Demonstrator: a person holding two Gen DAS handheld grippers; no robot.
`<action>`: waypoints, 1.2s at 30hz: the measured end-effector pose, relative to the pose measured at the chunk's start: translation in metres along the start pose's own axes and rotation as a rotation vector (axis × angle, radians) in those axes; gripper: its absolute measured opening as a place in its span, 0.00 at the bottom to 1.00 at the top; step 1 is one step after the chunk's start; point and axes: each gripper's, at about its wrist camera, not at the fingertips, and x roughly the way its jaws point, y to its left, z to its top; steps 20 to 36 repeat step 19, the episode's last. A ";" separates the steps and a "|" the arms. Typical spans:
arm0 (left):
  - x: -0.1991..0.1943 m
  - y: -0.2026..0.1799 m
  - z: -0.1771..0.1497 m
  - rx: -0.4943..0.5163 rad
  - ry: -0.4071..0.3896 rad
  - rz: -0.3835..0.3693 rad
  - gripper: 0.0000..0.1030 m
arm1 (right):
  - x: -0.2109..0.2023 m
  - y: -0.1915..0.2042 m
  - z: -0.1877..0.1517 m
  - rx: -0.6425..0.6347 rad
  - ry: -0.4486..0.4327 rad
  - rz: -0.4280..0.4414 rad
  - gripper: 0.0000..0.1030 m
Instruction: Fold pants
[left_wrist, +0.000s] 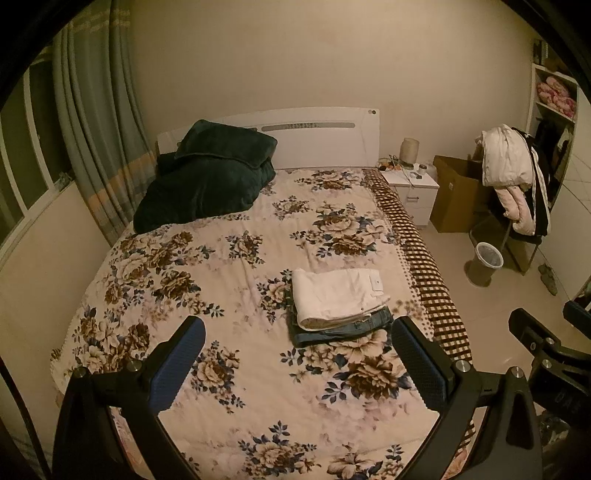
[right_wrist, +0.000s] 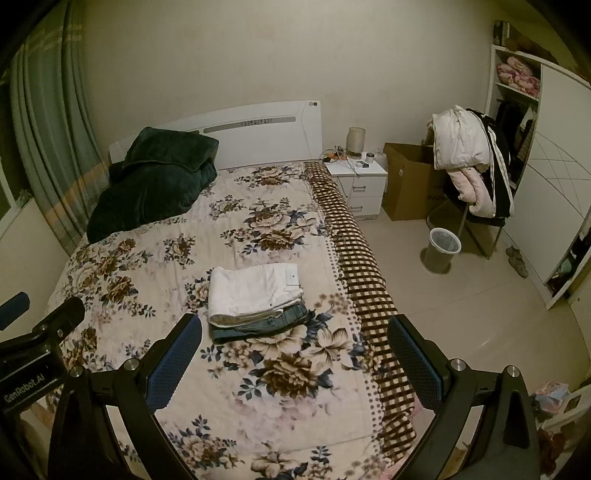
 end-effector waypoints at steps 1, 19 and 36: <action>0.000 0.000 0.000 0.000 0.001 -0.001 1.00 | 0.000 -0.001 0.000 0.001 -0.001 0.000 0.99; -0.002 -0.001 0.002 -0.007 -0.014 -0.004 1.00 | -0.001 0.000 0.002 -0.001 -0.006 -0.005 1.00; -0.002 -0.001 0.002 -0.007 -0.014 -0.004 1.00 | -0.001 0.000 0.002 -0.001 -0.006 -0.005 1.00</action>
